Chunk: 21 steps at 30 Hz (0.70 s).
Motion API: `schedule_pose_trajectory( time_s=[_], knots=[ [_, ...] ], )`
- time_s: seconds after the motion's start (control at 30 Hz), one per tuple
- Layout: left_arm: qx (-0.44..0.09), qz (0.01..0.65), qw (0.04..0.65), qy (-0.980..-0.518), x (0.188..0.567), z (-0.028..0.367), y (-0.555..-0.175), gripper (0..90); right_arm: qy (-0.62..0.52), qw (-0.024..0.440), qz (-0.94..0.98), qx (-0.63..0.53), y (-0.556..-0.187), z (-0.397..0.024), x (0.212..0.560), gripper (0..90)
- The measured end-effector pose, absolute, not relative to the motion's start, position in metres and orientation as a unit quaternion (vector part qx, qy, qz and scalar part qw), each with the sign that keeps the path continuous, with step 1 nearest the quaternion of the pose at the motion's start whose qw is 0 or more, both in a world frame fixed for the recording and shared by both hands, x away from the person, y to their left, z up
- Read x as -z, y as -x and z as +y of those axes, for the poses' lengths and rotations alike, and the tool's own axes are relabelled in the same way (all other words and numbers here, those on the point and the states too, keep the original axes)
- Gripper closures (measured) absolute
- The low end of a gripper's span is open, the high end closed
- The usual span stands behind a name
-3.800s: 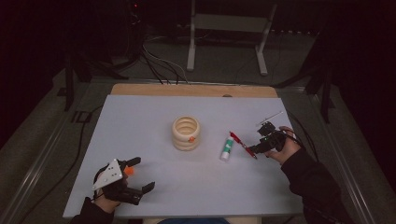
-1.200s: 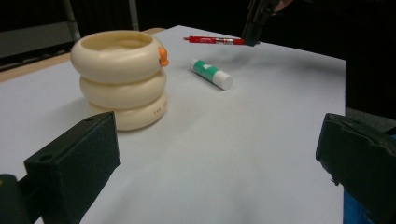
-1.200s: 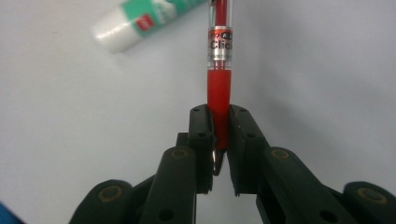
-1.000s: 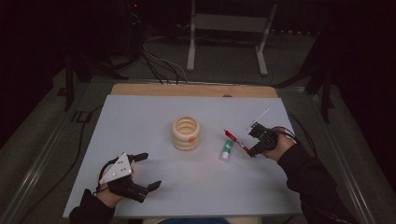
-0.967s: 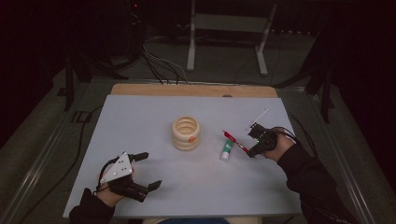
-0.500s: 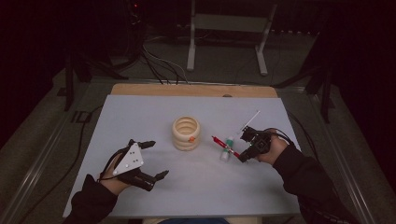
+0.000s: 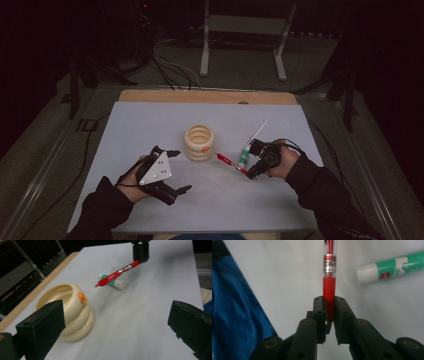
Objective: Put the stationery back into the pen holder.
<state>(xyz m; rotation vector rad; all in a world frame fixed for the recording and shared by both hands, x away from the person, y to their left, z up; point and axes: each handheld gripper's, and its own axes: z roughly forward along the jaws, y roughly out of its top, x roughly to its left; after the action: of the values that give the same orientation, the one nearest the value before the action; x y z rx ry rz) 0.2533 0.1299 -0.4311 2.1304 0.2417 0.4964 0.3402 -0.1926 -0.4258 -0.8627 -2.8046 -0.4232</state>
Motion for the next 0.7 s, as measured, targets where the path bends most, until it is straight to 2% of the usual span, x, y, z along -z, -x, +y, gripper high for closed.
schedule_pose_trajectory(
  time_s=[0.13, 0.4, 0.7],
  knots=[
    [-0.210, 0.080, 0.431, -0.874, 0.430, 0.124, -0.250, 1.7, 0.273, 0.093, -0.948, 0.137, -0.338, -0.183, 0.421, 80.9],
    [-0.261, 0.042, 0.385, -0.884, 0.431, 0.110, -0.241, 2.2, 0.248, 0.105, -0.954, 0.133, -0.334, -0.163, 0.416, 80.9],
    [-0.314, -0.010, 0.346, -0.884, 0.432, 0.099, -0.231, 11.8, 0.220, 0.119, -0.959, 0.131, -0.331, -0.134, 0.417, 80.8]
  ],
)
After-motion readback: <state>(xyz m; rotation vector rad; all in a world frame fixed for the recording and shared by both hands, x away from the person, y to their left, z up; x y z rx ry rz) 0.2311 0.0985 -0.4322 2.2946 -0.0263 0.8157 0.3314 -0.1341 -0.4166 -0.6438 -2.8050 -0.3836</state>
